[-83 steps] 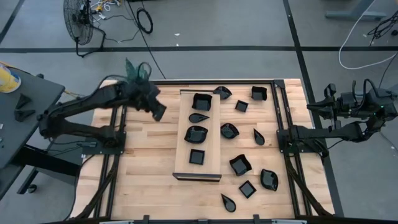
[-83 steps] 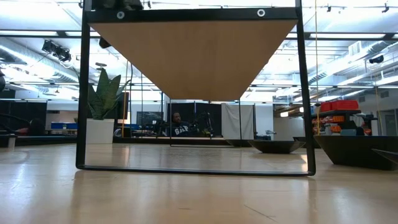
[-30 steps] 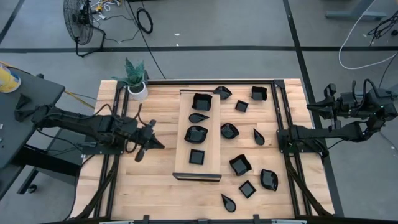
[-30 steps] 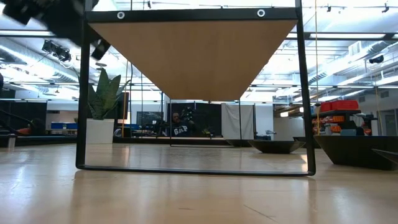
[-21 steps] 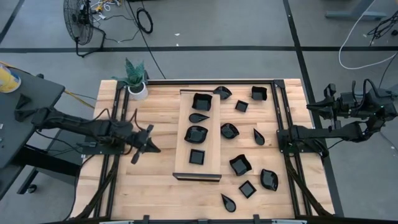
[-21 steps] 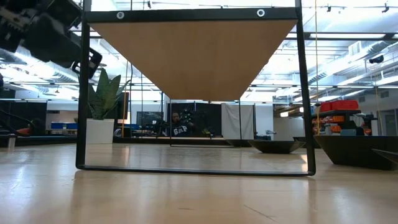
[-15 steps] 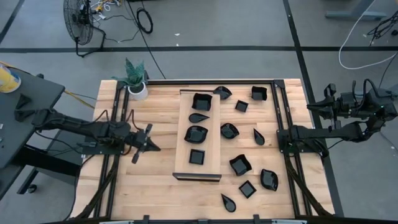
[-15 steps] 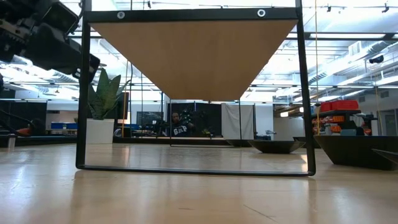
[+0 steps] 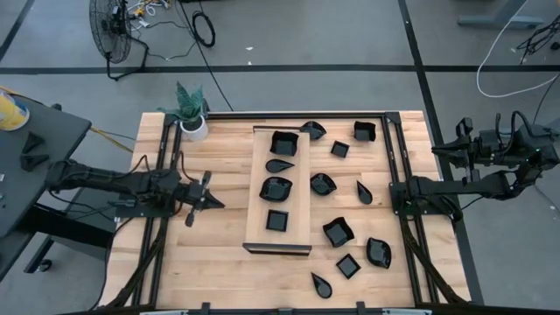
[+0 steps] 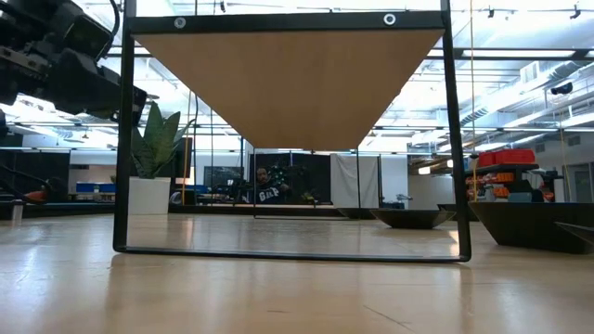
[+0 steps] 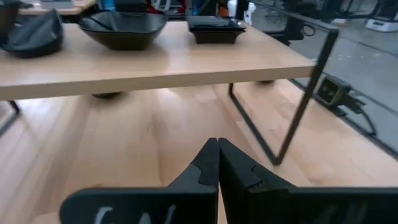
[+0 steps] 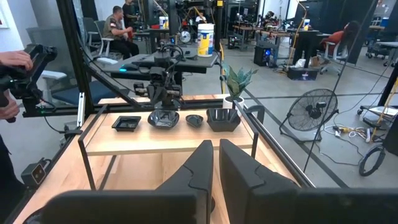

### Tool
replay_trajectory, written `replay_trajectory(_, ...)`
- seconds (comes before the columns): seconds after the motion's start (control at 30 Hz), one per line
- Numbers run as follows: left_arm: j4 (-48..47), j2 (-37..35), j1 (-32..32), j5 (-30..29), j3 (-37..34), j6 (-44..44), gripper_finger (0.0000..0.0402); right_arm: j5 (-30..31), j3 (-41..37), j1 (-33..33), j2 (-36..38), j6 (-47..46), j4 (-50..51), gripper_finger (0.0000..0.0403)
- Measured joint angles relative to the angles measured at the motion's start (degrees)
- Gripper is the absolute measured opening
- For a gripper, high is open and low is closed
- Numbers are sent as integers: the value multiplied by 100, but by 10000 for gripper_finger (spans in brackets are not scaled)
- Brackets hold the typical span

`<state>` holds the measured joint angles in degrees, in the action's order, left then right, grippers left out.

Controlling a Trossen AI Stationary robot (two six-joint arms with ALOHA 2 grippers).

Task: Pick & Place Mini shaped plates
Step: Stack the distorted square plate on top of the distorted square plate on the shelf

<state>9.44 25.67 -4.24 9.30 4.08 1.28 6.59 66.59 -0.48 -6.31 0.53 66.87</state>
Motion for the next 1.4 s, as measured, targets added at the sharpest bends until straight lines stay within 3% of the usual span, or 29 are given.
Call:
replay_trajectory(0.33,25,-141,259,-158,-131,235,2,0,0,1,1,0,0,34)
replay_trajectory(0.57,-50,-262,256,-108,-354,-88,2,0,0,0,0,0,1,34)
replay_trajectory(0.87,-40,-284,259,-416,-356,419,1,0,-1,-1,0,1,0,34)
replay_trajectory(1.4,-600,-1454,404,-586,-361,423,1,0,0,-1,1,-1,1,34)
